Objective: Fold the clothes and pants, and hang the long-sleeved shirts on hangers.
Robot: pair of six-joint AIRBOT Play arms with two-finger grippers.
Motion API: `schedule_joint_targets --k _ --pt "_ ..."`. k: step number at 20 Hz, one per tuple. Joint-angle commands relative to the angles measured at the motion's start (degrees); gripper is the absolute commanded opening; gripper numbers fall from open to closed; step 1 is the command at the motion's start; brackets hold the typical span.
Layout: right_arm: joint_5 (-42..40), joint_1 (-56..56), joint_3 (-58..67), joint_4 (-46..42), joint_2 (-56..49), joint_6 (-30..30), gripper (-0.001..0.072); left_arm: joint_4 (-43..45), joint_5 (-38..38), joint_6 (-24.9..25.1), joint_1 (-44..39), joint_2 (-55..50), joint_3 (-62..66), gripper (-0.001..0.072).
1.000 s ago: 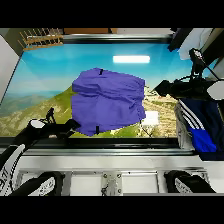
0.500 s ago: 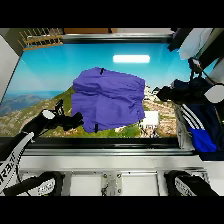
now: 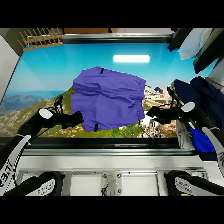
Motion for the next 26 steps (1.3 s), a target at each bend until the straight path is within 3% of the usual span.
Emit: schedule_joint_targets --k 1,6,7,8,9,10,11,14,17,22,26 --pt "-8.1 3.8 -1.0 15.5 -6.4 -10.8 0.0594 0.1 0.0 0.2 -1.0 0.2 0.0 0.0006" --pt "-13.3 6.1 -0.9 18.3 -8.1 -12.0 0.0586 0.1 0.0 0.2 -1.0 0.2 0.0 0.0006" --pt "-13.4 6.1 -0.9 18.3 -8.1 -12.5 0.0538 0.1 0.2 0.2 -1.0 0.2 0.0 0.0006" --pt "-13.4 6.1 -0.9 18.3 -8.1 -13.8 0.033 0.1 0.3 0.2 -1.0 0.2 0.0 0.0006" --pt "-13.4 6.1 -0.9 18.3 -8.1 -15.2 0.0206 0.1 0.5 0.2 -1.0 0.2 0.0 0.0006" --pt "-13.4 6.1 -0.9 18.3 -8.1 -15.2 0.0196 0.1 0.6 0.2 -1.0 0.2 0.0 0.0006" --pt "-13.3 6.1 -0.9 18.3 -8.0 -16.0 0.0031 0.1 0.6 0.2 -1.0 0.2 0.0 0.0006" --pt "-13.0 6.1 -0.7 16.0 -6.1 -16.7 0.0013 0.1 0.9 0.2 -0.3 0.6 0.2 0.0005" --pt "-6.5 4.8 4.4 8.6 0.9 -16.6 0.0013 3.5 -0.8 0.1 3.8 6.6 6.1 0.0004" --pt "10.4 3.9 25.6 -1.1 17.7 -9.6 0.0012 4.2 -5.9 0.2 10.1 23.1 28.3 0.0005" --pt "13.4 3.9 34.2 -1.3 31.3 -4.1 0.0012 4.2 -6.1 0.2 11.7 35.7 39.4 0.0005"
